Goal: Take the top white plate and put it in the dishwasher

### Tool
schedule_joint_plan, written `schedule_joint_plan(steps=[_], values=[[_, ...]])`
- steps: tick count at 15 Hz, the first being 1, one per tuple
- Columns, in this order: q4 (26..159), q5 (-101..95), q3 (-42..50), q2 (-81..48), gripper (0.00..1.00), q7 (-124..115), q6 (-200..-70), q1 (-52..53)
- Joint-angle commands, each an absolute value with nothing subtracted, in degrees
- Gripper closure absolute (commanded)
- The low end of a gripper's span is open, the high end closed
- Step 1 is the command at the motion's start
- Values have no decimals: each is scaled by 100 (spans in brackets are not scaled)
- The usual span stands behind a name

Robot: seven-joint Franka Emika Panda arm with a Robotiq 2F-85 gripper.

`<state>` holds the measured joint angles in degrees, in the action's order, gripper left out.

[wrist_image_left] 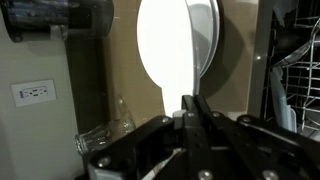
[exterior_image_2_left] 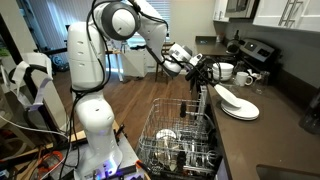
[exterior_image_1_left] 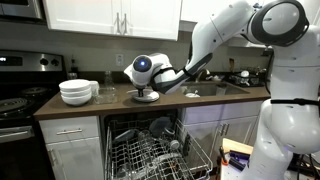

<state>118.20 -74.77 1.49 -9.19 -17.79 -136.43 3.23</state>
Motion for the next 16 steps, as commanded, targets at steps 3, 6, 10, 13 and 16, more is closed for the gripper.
schedule_joint_plan(steps=[3,6,10,13,16], values=[[11963,-7499,90,-761,95,-1857,-13432,220],[11969,-7300,153,-825,95,-1739,-13635,67],[12025,-6981,225,-880,95,-1702,-13818,-102],[12066,-6707,251,-903,95,-1654,-14020,-166],[12087,-6509,258,-967,95,-1654,-14202,-159]])
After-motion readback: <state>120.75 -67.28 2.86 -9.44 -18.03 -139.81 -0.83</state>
